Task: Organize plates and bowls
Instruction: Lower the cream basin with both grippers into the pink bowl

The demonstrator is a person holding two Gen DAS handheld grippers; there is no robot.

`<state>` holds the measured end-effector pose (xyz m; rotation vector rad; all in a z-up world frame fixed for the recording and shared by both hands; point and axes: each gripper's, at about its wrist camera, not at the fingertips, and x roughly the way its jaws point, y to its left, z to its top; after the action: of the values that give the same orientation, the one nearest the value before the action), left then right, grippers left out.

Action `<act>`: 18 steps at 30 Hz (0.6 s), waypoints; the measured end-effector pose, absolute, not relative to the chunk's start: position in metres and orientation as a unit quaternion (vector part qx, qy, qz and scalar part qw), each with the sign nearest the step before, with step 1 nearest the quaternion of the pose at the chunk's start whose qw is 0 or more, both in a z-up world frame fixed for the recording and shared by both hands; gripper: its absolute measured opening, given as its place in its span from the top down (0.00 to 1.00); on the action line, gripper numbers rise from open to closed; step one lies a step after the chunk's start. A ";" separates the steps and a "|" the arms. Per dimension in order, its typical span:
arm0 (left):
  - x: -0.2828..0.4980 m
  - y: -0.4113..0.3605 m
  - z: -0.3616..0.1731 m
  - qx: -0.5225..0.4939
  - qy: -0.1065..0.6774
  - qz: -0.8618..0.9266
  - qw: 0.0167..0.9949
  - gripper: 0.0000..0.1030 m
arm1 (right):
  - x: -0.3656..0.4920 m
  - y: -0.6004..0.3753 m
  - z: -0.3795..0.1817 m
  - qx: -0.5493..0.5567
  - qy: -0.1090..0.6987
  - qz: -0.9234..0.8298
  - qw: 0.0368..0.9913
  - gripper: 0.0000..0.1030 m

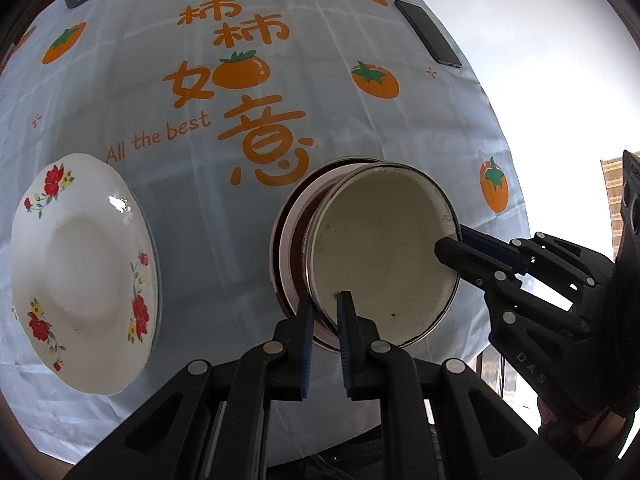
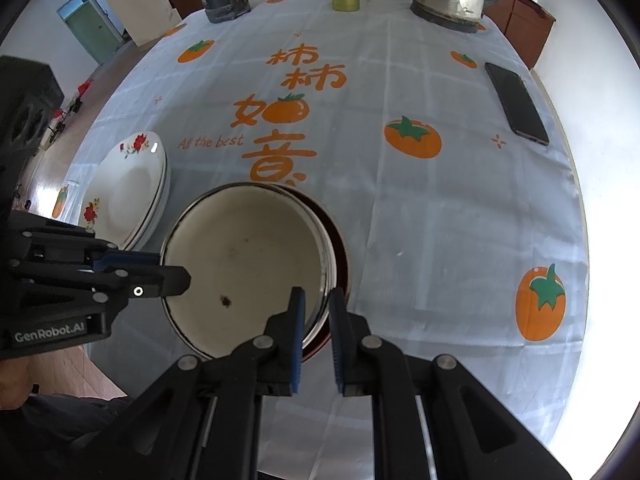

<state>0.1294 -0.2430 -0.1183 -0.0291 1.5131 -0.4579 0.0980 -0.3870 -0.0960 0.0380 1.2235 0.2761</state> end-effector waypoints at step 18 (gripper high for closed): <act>0.127 -0.241 -0.116 -0.019 0.685 -0.201 0.700 0.88 | 0.096 -0.384 -0.098 0.010 0.577 0.133 0.805 0.87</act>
<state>0.1275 -0.2409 -0.1161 -0.0427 1.5251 -0.4479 0.0963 -0.3836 -0.0985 0.0209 1.2359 0.2856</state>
